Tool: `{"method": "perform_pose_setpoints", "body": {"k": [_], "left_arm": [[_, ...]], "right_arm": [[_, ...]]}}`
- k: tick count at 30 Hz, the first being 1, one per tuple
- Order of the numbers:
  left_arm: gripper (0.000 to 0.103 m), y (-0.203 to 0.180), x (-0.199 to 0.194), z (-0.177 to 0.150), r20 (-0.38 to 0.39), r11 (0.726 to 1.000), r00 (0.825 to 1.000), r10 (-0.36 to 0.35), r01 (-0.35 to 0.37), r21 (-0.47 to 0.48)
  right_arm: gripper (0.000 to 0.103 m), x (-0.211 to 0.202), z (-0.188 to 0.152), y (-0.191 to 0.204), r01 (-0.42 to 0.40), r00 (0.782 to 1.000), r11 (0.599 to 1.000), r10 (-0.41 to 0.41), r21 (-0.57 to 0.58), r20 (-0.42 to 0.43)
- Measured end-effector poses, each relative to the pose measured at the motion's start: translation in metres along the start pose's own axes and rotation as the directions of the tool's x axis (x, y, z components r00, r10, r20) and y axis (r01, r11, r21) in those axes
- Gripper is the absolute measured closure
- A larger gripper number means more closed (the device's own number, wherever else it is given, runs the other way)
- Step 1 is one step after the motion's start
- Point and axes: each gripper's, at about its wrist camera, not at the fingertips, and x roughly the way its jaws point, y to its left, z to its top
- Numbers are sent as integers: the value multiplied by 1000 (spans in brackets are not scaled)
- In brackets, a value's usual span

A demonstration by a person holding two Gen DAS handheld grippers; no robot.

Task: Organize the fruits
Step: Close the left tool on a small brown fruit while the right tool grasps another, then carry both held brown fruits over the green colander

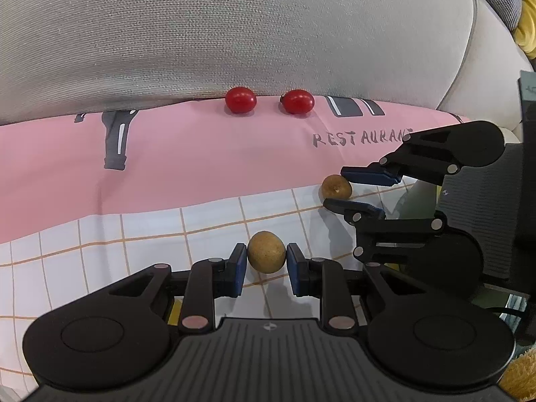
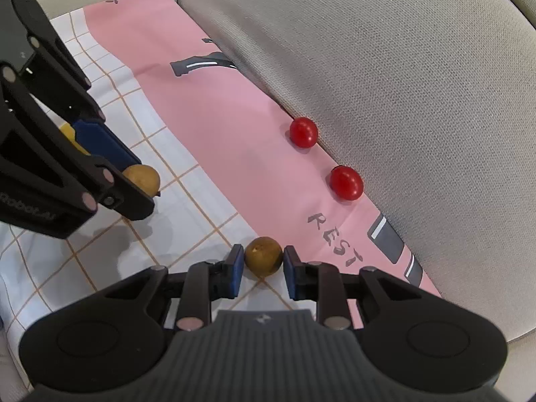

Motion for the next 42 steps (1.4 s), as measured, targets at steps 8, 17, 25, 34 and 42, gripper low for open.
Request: {"method": "perform_pose_setpoints", "body": {"k": [8, 17, 25, 34, 42], "left_arm": [[75, -4, -14, 0, 32, 1000, 999, 10, -10, 2], [75, -25, -40, -3, 74, 999, 997, 19, -21, 30], [75, -58, -59, -8, 104, 997, 995, 2, -11, 81], [75, -105, -70, -15, 114, 984, 993, -20, -1, 179], [75, -147, -64, -22, 78, 963, 996, -52, 30, 267]], "right_arm": [[81, -10, -3, -1, 13, 1000, 999, -14, 38, 23], [81, -66, -16, 7, -13, 992, 988, -7, 155, 126], [81, -113, -43, 12, -16, 983, 961, -36, 276, 182], [81, -145, -88, 8, -5, 976, 914, -84, 406, 199], [81, -156, -131, 0, 2, 978, 864, -107, 504, 179]]}}
